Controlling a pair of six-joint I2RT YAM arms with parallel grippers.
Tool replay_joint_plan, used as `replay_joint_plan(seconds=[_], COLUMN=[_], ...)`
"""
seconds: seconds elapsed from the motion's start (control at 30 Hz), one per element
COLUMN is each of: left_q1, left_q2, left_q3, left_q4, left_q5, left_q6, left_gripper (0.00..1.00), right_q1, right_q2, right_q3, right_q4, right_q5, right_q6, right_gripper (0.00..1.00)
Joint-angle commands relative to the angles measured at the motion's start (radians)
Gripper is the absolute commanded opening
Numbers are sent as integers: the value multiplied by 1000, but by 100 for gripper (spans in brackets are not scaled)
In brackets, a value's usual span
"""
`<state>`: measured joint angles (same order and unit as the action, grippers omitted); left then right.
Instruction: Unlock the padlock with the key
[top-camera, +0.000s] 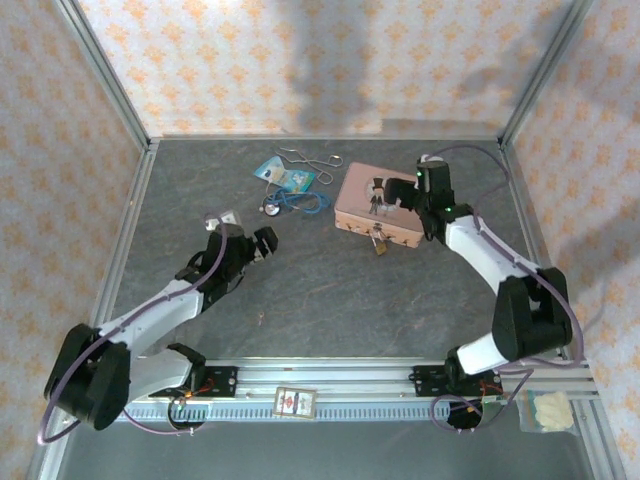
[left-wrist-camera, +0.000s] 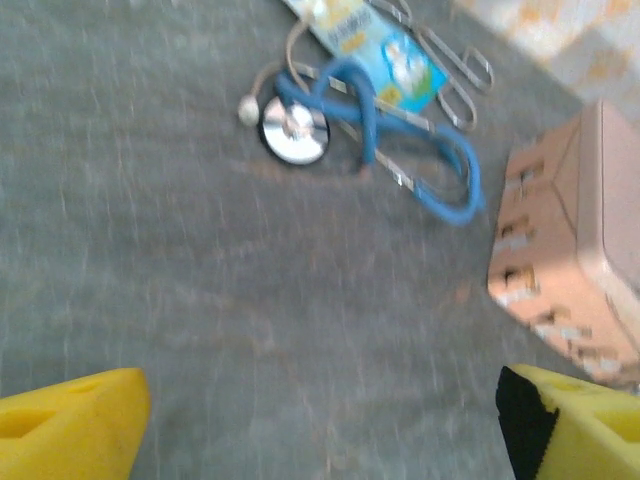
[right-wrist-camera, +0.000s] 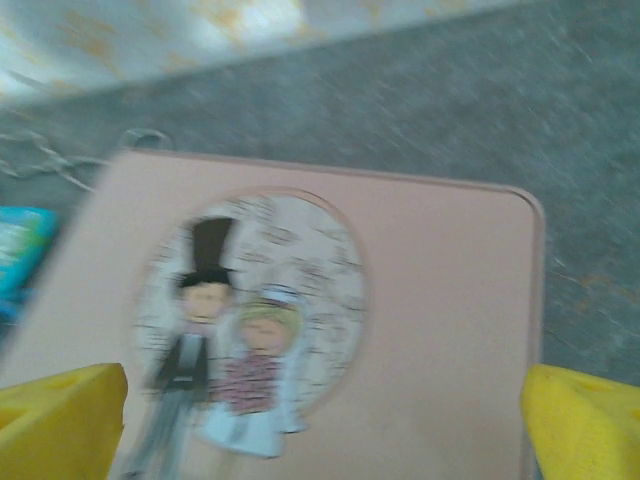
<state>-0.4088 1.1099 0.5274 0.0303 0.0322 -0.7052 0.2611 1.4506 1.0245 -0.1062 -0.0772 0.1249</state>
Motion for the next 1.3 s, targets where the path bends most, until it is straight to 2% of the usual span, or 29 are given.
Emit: replay_joint_plan(seconds=[0.0,0.17,0.4,0.53,0.73,1.0,1.27], left_q1=[-68,-195,-347,-413,-463,-493,-544], left_q2=[-66,-113,-76,-7,72,147,380], left_q3=[-27,-68,-113,-101,-98,-69,128], left_q4=[-269,-400,-439,-446,-427,-320,-97], left_q5=[-73,-103,-173,-200,-208,-210,-140], left_q6=[-74,-198,-287,-291,-293,-269,-180], left_gripper=[88,75,46,41,31,2,0], right_q1=[41,113,158,159,158,158,158], right_q2=[-59,-95,-114,-112,-119,-146,-166], right_q3=[-54,-124,-156,-159,-168,-181,-180], right_q4=[39,86,93,85,96,108,73], right_q5=[-31,-80,-76,-57,-22,7,32], right_q6=[94,170,196,191,202,201,177], right_gripper=[100,100,100,100,100,100,100])
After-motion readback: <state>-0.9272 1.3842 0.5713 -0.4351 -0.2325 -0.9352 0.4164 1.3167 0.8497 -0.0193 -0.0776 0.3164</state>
